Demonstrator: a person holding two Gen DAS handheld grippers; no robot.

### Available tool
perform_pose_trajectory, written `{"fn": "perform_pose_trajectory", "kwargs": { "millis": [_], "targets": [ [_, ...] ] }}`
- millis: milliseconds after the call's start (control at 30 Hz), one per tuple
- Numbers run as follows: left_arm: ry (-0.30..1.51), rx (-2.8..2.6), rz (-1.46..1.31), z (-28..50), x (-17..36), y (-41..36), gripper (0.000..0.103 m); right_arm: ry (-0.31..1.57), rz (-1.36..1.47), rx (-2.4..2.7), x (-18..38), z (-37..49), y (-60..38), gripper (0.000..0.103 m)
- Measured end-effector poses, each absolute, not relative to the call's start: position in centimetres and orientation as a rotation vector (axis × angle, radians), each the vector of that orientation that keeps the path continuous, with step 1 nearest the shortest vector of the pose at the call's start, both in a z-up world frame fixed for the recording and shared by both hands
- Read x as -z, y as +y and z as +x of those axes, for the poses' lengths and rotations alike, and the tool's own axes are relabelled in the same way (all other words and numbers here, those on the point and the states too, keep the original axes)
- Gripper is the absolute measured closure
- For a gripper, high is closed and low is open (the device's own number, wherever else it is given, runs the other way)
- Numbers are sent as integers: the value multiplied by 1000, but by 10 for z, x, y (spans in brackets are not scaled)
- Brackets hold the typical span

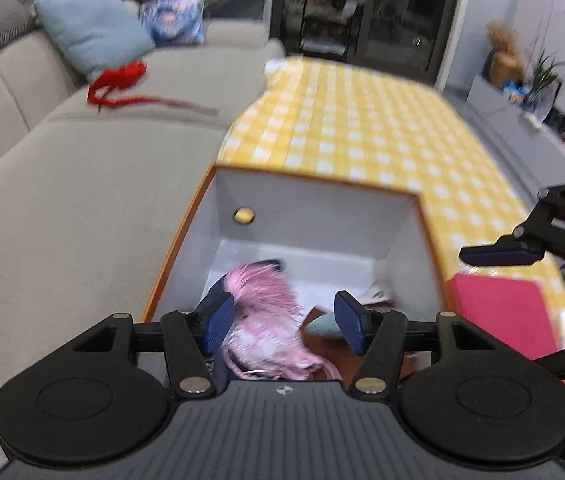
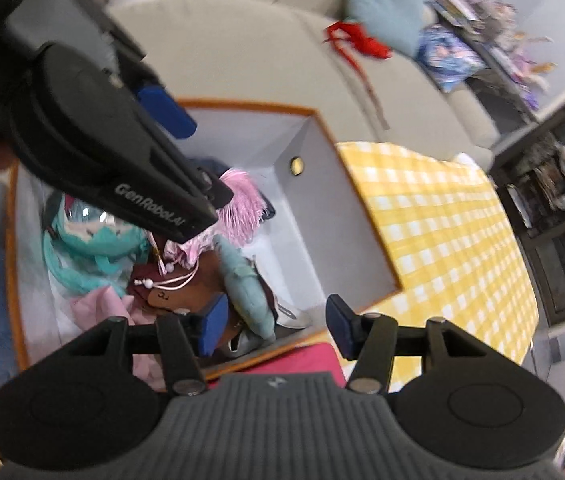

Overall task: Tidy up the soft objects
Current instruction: 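Open the right tool to drop the plush while the left tool releases the pouch into the box, then move both tools back from the box to the table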

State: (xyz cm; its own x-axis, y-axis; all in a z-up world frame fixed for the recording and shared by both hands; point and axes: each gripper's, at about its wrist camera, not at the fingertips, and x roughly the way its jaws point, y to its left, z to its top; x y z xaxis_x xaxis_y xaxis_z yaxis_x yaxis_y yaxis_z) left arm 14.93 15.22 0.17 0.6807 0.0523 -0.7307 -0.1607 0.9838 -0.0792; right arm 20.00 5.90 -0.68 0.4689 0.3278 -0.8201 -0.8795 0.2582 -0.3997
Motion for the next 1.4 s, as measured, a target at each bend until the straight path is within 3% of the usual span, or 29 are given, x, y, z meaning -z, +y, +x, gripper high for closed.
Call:
{"fn": "perform_pose_trajectory", "kwargs": {
  "millis": [433, 633, 1133, 1233, 1300, 1400],
  "targets": [
    [651, 44, -126, 100, -43, 74, 35, 647, -488, -699, -51, 156, -47, 49],
    [669, 130, -82, 88, -42, 29, 35, 671, -300, -547, -44, 136, -106, 49],
    [756, 335, 1, 97, -18, -56, 35, 770, -145, -240, -9, 130, -221, 47],
    [793, 354, 13, 105, -9, -67, 35, 803, -111, -203, -1, 136, -236, 41],
    [818, 368, 19, 111, -3, -73, 35, 828, -99, -190, 4, 141, -244, 31],
    [850, 390, 11, 119, 6, -78, 35, 876, -95, -179, 14, 147, -253, 27]
  ]
}}
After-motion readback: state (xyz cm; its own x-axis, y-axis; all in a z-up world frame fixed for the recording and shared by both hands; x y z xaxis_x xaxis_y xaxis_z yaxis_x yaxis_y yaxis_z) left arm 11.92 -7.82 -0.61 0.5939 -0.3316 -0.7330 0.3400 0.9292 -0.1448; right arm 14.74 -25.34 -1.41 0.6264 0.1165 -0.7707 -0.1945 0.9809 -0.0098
